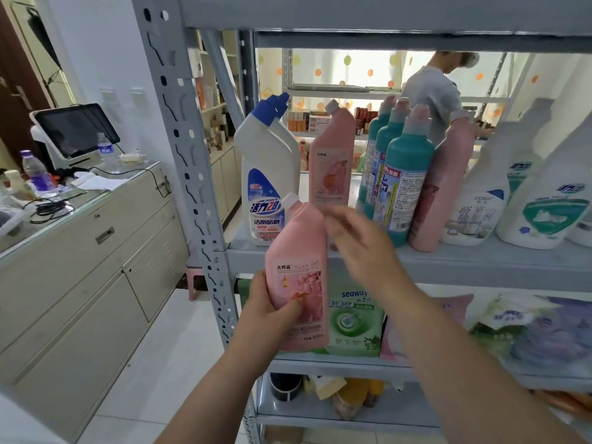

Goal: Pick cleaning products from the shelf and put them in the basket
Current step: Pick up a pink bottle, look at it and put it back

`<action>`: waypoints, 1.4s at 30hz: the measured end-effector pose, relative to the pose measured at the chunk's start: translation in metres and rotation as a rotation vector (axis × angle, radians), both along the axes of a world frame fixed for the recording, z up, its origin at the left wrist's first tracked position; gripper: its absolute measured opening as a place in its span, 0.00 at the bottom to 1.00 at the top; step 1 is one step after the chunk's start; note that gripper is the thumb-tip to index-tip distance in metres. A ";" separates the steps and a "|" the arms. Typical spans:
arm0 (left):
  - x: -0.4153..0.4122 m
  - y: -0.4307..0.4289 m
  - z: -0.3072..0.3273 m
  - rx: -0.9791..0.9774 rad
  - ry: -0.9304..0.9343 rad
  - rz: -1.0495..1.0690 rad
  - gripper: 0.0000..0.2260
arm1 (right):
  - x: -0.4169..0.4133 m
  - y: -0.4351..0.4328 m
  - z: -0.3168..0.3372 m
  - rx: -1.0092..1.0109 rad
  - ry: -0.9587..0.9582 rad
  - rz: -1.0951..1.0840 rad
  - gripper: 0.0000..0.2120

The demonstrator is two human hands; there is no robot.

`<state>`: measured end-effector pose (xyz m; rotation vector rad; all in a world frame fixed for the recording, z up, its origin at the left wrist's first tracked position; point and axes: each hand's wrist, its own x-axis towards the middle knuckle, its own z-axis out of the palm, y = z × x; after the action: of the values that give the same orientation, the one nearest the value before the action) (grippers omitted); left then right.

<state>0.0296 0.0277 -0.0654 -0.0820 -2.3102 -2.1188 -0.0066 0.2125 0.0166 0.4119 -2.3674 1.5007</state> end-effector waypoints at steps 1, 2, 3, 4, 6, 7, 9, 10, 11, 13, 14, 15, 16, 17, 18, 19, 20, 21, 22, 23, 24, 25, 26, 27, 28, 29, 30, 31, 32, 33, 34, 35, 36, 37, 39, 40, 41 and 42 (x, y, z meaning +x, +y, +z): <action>0.005 0.000 -0.002 0.006 -0.011 -0.014 0.15 | 0.017 0.000 -0.011 -0.082 -0.108 0.107 0.14; 0.010 0.000 -0.004 0.014 -0.025 -0.026 0.16 | 0.030 0.000 -0.024 -0.140 -0.203 0.172 0.13; 0.016 0.001 -0.006 0.014 -0.036 -0.035 0.17 | 0.040 0.000 -0.035 -0.192 -0.271 0.207 0.14; 0.024 0.002 -0.009 0.001 -0.043 -0.041 0.18 | 0.050 -0.001 -0.047 -0.248 -0.308 0.215 0.17; 0.038 0.003 -0.016 -0.045 -0.050 -0.061 0.19 | 0.066 -0.001 -0.066 -0.373 -0.325 0.191 0.19; 0.045 0.004 -0.019 -0.062 -0.052 -0.077 0.20 | 0.074 0.000 -0.074 -0.441 -0.331 0.175 0.18; 0.059 0.005 -0.027 -0.071 -0.049 -0.102 0.21 | 0.089 0.002 -0.086 -0.533 -0.322 0.140 0.17; 0.066 0.006 -0.030 -0.068 -0.052 -0.104 0.20 | 0.096 0.003 -0.089 -0.569 -0.328 0.118 0.19; 0.073 0.007 -0.032 -0.070 -0.062 -0.101 0.18 | 0.102 0.004 -0.093 -0.606 -0.345 0.099 0.23; 0.087 0.012 -0.035 -0.091 -0.118 -0.087 0.14 | 0.112 0.009 -0.100 -0.654 -0.376 0.058 0.28; 0.094 0.016 -0.037 -0.097 -0.164 -0.078 0.15 | 0.118 0.010 -0.103 -0.658 -0.394 0.047 0.27; 0.100 0.020 -0.039 -0.072 -0.219 -0.065 0.17 | 0.123 0.012 -0.106 -0.660 -0.426 0.055 0.25; 0.107 0.025 -0.041 -0.008 -0.292 -0.046 0.18 | 0.129 0.012 -0.107 -0.682 -0.484 0.062 0.25; 0.115 0.031 -0.042 0.102 -0.402 -0.034 0.18 | 0.135 0.013 -0.110 -0.711 -0.550 0.069 0.28; 0.121 0.038 -0.042 0.239 -0.533 -0.055 0.18 | 0.141 0.015 -0.111 -0.729 -0.626 0.077 0.33; 0.128 0.044 -0.042 0.373 -0.647 -0.104 0.17 | 0.146 0.019 -0.116 -0.736 -0.694 0.092 0.35; 0.135 0.050 -0.044 0.473 -0.735 -0.161 0.17 | 0.152 0.023 -0.119 -0.749 -0.756 0.110 0.34; 0.144 0.057 -0.044 0.532 -0.807 -0.215 0.20 | 0.157 0.029 -0.124 -0.771 -0.797 0.144 0.32; 0.152 0.062 -0.047 0.536 -0.838 -0.279 0.26 | 0.164 0.036 -0.126 -0.804 -0.825 0.168 0.29; 0.158 0.066 -0.053 0.476 -0.825 -0.352 0.31 | 0.169 0.044 -0.129 -0.829 -0.821 0.184 0.25; 0.164 0.070 -0.060 0.359 -0.764 -0.428 0.37 | 0.175 0.053 -0.131 -0.844 -0.792 0.197 0.23; 0.170 0.076 -0.067 0.217 -0.681 -0.505 0.42 | 0.182 0.064 -0.136 -0.844 -0.744 0.216 0.25; 0.175 0.082 -0.071 0.072 -0.585 -0.570 0.46 | 0.188 0.076 -0.140 -0.815 -0.695 0.242 0.27; 0.179 0.091 -0.074 -0.069 -0.491 -0.603 0.49 | 0.196 0.089 -0.143 -0.749 -0.642 0.270 0.28; 0.183 0.101 -0.077 -0.191 -0.403 -0.594 0.49 | 0.204 0.101 -0.145 -0.666 -0.597 0.298 0.30; 0.187 0.111 -0.081 -0.275 -0.333 -0.550 0.48 | 0.213 0.114 -0.148 -0.587 -0.562 0.339 0.33; 0.191 0.121 -0.085 -0.318 -0.278 -0.504 0.45 | 0.223 0.128 -0.149 -0.528 -0.543 0.382 0.37; 0.196 0.130 -0.089 -0.339 -0.219 -0.467 0.42 | 0.233 0.142 -0.150 -0.482 -0.528 0.418 0.39; 0.202 0.139 -0.093 -0.359 -0.167 -0.437 0.41 | 0.242 0.154 -0.151 -0.445 -0.509 0.437 0.40; 0.208 0.147 -0.097 -0.375 -0.118 -0.402 0.40 | 0.251 0.165 -0.153 -0.410 -0.489 0.432 0.40; 0.214 0.155 -0.101 -0.385 -0.077 -0.365 0.39 | 0.258 0.174 -0.155 -0.389 -0.475 0.405 0.41; 0.220 0.162 -0.104 -0.375 -0.047 -0.328 0.37 | 0.264 0.181 -0.156 -0.385 -0.473 0.357 0.41; 0.226 0.169 -0.107 -0.344 -0.038 -0.291 0.34 | 0.269 0.188 -0.157 -0.406 -0.478 0.284 0.41; 0.231 0.175 -0.111 -0.308 -0.039 -0.252 0.31 | 0.272 0.195 -0.159 -0.426 -0.484 0.195 0.39; 0.242 0.188 -0.114 -0.288 -0.053 -0.203 0.24 | 0.276 0.209 -0.158 -0.383 -0.466 0.006 0.33; 0.247 0.193 -0.114 -0.294 -0.062 -0.194 0.20 | 0.277 0.217 -0.159 -0.327 -0.457 -0.061 0.29; 0.251 0.199 -0.112 -0.289 -0.083 -0.182 0.16 | 0.279 0.224 -0.160 -0.309 -0.462 -0.098 0.25; 0.256 0.206 -0.109 -0.265 -0.112 -0.161 0.12 | 0.281 0.231 -0.161 -0.346 -0.476 -0.104 0.21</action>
<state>0.2860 0.2332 -0.1740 -0.1595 -2.7259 -1.9115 0.2745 0.4431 -0.1442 -0.1691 -2.3284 2.0886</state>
